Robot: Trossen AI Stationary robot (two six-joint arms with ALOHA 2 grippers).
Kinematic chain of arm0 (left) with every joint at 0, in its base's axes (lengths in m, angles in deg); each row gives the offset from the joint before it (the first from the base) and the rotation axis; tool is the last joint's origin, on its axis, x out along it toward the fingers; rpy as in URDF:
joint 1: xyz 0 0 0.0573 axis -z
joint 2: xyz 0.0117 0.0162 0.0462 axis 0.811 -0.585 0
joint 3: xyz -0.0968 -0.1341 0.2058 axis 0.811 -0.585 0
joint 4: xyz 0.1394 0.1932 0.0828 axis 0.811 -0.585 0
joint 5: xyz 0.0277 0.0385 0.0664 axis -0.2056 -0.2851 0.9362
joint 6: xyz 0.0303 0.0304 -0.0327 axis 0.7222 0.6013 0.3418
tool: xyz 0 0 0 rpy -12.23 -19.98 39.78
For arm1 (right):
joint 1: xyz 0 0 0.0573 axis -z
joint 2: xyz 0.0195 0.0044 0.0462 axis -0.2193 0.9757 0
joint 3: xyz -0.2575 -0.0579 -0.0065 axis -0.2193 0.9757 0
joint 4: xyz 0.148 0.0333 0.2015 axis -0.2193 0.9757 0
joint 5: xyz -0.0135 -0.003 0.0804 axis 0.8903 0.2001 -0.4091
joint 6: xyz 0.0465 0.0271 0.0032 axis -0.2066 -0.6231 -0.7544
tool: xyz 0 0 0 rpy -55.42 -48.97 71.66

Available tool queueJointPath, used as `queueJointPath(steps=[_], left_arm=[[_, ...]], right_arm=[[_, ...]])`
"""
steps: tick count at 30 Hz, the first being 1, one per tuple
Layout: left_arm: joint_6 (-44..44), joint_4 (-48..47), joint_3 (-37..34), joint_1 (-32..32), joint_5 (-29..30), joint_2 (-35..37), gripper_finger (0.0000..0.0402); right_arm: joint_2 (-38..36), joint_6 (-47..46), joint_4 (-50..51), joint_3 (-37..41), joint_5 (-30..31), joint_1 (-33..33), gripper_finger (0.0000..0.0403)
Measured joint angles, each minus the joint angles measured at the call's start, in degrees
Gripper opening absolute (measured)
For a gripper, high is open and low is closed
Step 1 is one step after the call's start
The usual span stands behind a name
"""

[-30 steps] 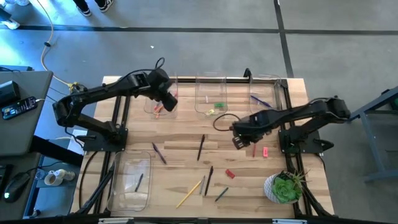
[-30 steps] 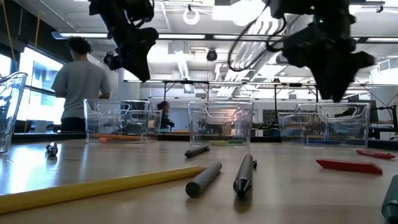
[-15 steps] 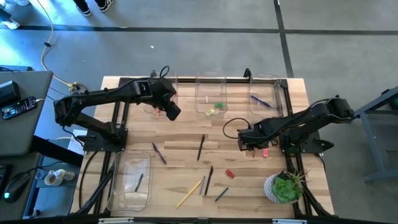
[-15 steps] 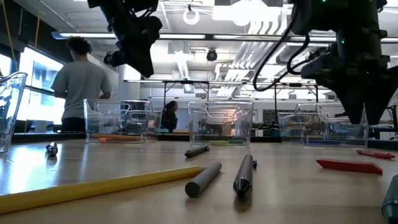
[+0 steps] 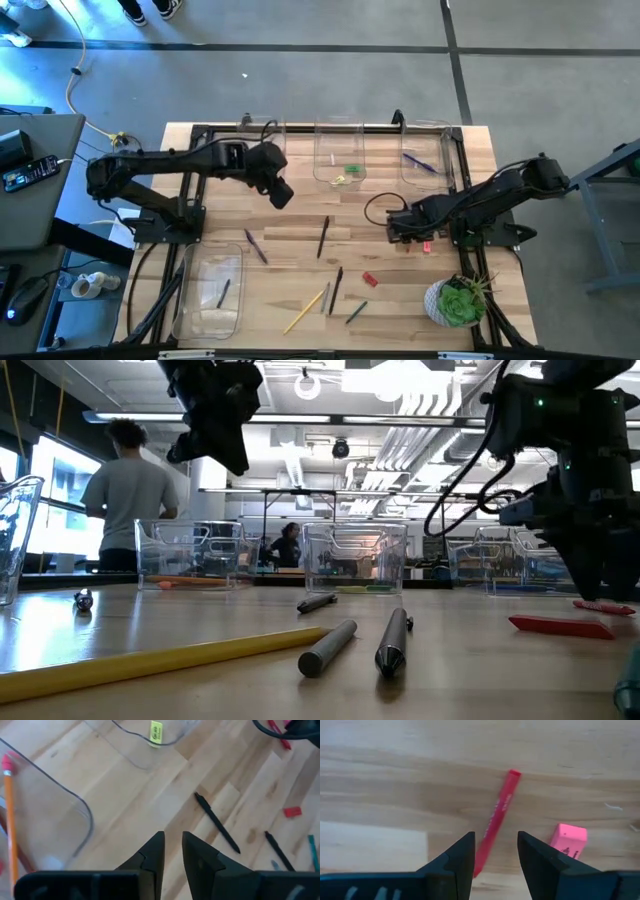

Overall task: Sort crayons/erasers/pens/pencils in bins
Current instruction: Put the red crayon into the bottom transparent bin

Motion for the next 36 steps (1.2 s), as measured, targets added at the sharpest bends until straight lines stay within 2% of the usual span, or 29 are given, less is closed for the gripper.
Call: queueJointPath(steps=[10,21,26,30,36], left_arm=[[-5.78,0.02,0.00,6.27,1.06,0.00,0.0051],[-9.80,0.02,-0.02,11.71,1.47,0.00,0.0051],[-10.18,0.02,-0.02,13.40,1.11,0.00,0.0051],[-11.18,0.02,-0.02,14.75,0.90,0.00,0.0054],[-11.02,0.05,-0.02,16.51,0.83,0.00,0.0090]], right_arm=[[-0.13,-1.63,-2.20,2.91,0.30,0.04,0.0130],[-0.09,1.00,-1.85,3.02,0.85,0.04,0.0008],[-0.02,4.50,-1.99,2.90,0.79,0.04,0.0016],[0.15,9.74,-1.96,2.11,0.78,0.00,0.0007],[0.15,16.68,-9.20,1.58,0.94,0.00,0.0004]])
